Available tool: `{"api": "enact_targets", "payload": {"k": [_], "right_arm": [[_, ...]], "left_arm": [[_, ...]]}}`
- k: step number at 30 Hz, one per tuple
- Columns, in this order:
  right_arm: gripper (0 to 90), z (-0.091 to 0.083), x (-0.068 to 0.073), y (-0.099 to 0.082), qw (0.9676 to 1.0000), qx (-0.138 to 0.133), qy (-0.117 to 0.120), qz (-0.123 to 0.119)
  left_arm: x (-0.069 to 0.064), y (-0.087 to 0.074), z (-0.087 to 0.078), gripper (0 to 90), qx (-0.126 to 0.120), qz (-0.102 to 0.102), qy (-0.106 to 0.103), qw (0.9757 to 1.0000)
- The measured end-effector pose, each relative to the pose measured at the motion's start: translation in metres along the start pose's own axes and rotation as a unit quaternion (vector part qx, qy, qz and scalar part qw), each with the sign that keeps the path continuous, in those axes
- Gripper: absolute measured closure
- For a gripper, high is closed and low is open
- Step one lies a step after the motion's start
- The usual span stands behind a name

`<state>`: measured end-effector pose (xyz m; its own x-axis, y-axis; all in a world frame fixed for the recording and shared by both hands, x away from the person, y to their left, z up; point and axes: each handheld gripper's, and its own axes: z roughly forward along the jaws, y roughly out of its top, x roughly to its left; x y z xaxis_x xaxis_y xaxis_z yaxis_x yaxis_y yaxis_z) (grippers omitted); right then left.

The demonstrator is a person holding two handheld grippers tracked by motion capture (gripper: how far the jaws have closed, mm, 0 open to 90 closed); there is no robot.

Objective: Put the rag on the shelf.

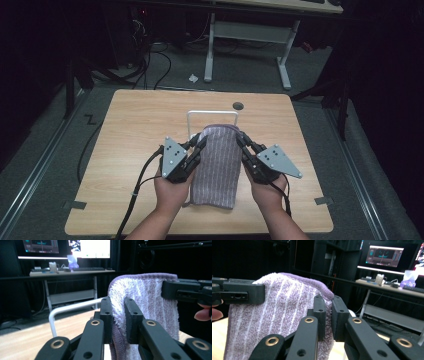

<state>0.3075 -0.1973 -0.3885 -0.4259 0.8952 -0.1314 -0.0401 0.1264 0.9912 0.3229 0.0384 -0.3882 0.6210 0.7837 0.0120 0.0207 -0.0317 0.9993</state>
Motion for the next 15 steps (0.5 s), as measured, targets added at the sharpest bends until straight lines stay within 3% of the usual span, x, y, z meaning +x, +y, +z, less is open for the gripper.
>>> {"api": "enact_targets", "payload": {"k": [5, 15], "right_arm": [[84.2, 0.000, -0.010, 0.023, 0.9996, -0.025, -0.008, 0.001], [84.4, 0.005, -0.018, 0.040, 0.9992, -0.037, -0.014, 0.001]], "left_arm": [[0.002, 0.022, 0.005, 79.3, -0.015, 0.013, -0.003, 0.9998], [0.007, 0.035, 0.013, 79.5, -0.021, 0.017, -0.006, 0.9996]]}}
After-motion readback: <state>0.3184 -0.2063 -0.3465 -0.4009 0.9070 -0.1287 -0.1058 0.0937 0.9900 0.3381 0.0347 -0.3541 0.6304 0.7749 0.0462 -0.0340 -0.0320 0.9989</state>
